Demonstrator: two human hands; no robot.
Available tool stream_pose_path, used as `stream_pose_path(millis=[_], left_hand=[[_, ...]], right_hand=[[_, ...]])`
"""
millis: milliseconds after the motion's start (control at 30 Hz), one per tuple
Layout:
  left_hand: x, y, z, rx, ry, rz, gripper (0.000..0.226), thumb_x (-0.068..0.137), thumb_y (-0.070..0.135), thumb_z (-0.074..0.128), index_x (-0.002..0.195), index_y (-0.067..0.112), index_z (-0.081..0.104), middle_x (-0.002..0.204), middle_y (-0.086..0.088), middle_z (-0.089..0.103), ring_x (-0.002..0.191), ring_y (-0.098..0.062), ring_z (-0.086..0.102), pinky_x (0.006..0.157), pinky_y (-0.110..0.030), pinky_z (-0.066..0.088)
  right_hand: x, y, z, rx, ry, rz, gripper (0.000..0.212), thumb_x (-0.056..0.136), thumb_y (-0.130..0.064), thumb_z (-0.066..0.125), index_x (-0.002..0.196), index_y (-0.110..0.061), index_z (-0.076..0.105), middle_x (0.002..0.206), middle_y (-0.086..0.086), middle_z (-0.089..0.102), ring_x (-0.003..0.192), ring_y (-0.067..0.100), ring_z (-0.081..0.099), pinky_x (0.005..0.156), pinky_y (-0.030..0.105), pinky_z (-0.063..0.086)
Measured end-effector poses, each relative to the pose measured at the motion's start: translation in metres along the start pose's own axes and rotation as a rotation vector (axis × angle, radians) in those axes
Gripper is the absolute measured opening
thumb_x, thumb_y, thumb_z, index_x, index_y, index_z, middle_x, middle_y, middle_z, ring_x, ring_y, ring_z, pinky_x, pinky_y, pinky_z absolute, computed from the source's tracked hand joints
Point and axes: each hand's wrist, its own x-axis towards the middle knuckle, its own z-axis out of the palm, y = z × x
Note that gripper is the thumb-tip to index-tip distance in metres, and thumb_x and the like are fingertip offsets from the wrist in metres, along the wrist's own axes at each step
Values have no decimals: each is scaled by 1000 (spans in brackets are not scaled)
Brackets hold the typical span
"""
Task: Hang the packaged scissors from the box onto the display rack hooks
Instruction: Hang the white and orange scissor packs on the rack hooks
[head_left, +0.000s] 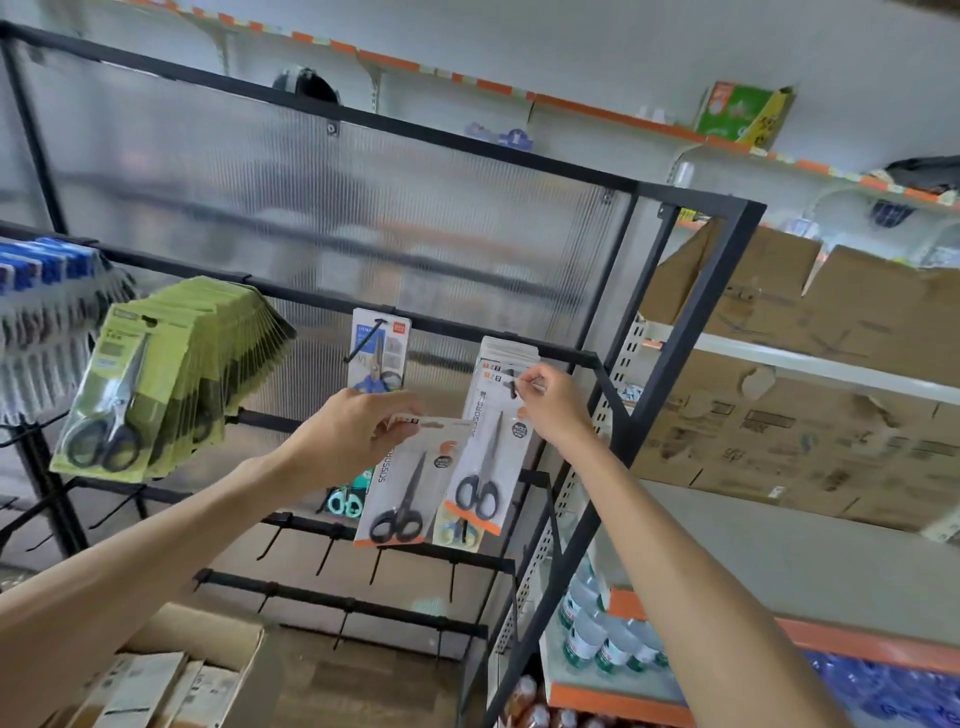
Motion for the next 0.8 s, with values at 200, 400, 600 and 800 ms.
stream_pose_path(millis=[200,400,600,800], left_hand=[[6,6,-6,-3,13,17,18,95,24,65,113,23,65,81,22,64,63,12,59,60,-5,44],[5,-1,-10,17,5,3,20,95,29,63,115,26,64,90,10,71,71,2,66,65,-17,54],[-2,5,-15,7,-13,4,19,95,24,64,113,21,66,81,23,62,63,11,59,58,-5,44],[-5,6,-27,-14,-2,26,19,94,23,65,113,19,67,71,17,62,56,6,57,58,-16,47]], right_hand=[[27,2,11,-10,91,109,13,96,-35,61,86,-27,58,86,-5,69,80,15,70,83,44,58],[28,3,14,-124,204,97,27,92,-48,64,89,-21,66,83,-7,71,78,13,67,59,27,48],[-4,-11,-10,-427,219,-88,29,94,-40,65,96,-12,56,86,-3,61,74,14,59,51,23,37],[-76,-57,-35,-436,-68,-589,31,98,-22,59,129,-16,59,130,-3,64,113,12,62,99,24,45]])
